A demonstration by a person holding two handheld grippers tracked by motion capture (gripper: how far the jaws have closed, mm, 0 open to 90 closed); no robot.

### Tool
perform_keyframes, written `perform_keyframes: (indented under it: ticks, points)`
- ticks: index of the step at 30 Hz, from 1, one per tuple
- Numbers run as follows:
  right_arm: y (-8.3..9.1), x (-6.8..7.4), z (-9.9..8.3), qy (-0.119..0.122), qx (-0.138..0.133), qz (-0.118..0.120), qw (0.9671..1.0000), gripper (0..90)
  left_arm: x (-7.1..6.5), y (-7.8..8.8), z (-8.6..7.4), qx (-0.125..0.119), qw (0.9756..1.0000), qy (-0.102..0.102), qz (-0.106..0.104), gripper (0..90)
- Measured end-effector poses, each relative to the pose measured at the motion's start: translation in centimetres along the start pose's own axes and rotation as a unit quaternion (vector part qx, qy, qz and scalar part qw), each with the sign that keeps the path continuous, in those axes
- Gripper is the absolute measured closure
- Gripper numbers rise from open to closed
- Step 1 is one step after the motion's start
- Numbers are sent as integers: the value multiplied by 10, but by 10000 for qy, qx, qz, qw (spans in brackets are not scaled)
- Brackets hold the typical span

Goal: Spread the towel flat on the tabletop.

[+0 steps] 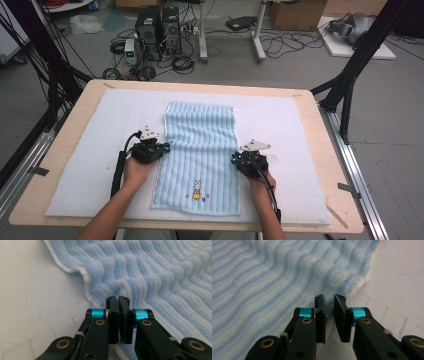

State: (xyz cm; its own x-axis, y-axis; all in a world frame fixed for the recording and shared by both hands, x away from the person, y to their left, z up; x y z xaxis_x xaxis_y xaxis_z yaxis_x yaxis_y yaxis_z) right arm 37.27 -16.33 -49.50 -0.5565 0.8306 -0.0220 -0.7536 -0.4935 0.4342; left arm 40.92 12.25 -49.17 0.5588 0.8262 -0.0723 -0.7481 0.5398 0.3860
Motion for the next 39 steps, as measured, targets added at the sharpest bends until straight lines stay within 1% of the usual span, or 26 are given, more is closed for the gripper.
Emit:
perform_keyframes:
  ticks: [1,2,3,4,5,6,8,11,13,15,18,19,21,23,24,26,27,28,29,30,31,32,34,36,38,39]
  points:
    - [-3,-2,1,32,1,-79,10000,791,3,-2,1,29,10000,-26,28,867]
    - [-5,-4,2,54,12,-177,9998,772,4,-5,2,15,10000,11,43,865]
    - [-7,-6,3,20,5,-232,9997,739,5,-6,3,-19,9999,57,81,857]
    - [-8,-8,4,-49,1,-267,9996,716,5,-6,3,-55,9998,121,119,827]
    - [-8,-9,4,-113,-30,-279,9995,688,5,-5,3,-28,9998,168,83,749]
    - [-7,-10,5,-123,-68,-264,9996,657,4,-4,2,-5,9999,162,7,692]
    - [-3,-9,6,-236,-169,-182,9994,594,3,2,2,24,9999,-12,-107,613]
    - [5,-9,7,-287,-247,-122,9992,499,-1,13,2,23,9994,-88,-335,559]
    - [9,-8,9,-348,-294,-98,9989,452,-3,21,2,-95,9990,10,-444,532]
    - [14,-6,10,-387,-308,-38,9988,402,-3,29,-2,-108,9987,129,-479,513]
    - [20,0,8,-335,-281,67,9990,387,-2,40,-10,-124,9981,308,-512,483]
    - [22,2,7,-267,-243,110,9993,401,-3,44,-14,-123,9979,346,-537,483]
    - [25,6,2,-174,-185,167,9995,473,-5,50,-20,-73,9973,380,-619,491]
    - [25,10,-1,-136,-147,297,9994,526,-11,55,-22,-66,9968,302,-738,498]
    - [25,13,-2,-138,-127,370,9991,555,-14,57,-23,-40,9961,246,-844,509]
    - [25,18,-5,-89,-64,528,9985,598,-23,59,-26,35,9944,224,-1030,519]
    - [25,21,-6,-89,-29,605,9981,620,-26,59,-28,66,9939,213,-1076,526]
    - [26,22,-6,-57,-13,640,9979,636,-30,60,-28,72,9937,115,-1112,532]
    - [27,25,-7,-45,-1,716,9974,655,-33,61,-29,95,9927,130,-1198,572]
    - [28,26,-7,-9,-7,769,9970,658,-35,61,-30,113,9927,1,-1200,606]
    - [29,28,-8,-3,18,804,9968,673,-37,62,-30,145,9921,-83,-1241,641]
    - [30,29,-9,6,54,855,9963,684,-38,63,-31,170,9921,-194,-1225,758]
    - [29,30,-13,58,104,870,9961,726,-41,64,-32,177,9925,-238,-1184,824]
    - [31,30,-14,15,108,911,9958,791,-43,67,-33,172,9931,-181,-1150,844]
    - [33,32,-15,38,162,1026,9946,846,-45,71,-35,190,9927,-173,-1180,850]
    - [35,33,-15,38,189,1072,9941,856,-46,74,-36,193,9924,-165,-1207,851]
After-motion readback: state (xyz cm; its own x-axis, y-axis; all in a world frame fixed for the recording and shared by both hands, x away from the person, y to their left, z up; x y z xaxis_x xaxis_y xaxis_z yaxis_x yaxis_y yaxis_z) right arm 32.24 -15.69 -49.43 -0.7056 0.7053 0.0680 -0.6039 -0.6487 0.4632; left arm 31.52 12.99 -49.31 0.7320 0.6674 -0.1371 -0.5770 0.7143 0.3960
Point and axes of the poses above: each handheld gripper's, and its own axes: y roughly backward along the jaws, z roughly out of its top, x roughly to its left, the point moved 7 cm from there along -y, roughly forward along the jaws, and after that the axes turned 14 degrees about -x, right-handed, at the moved point
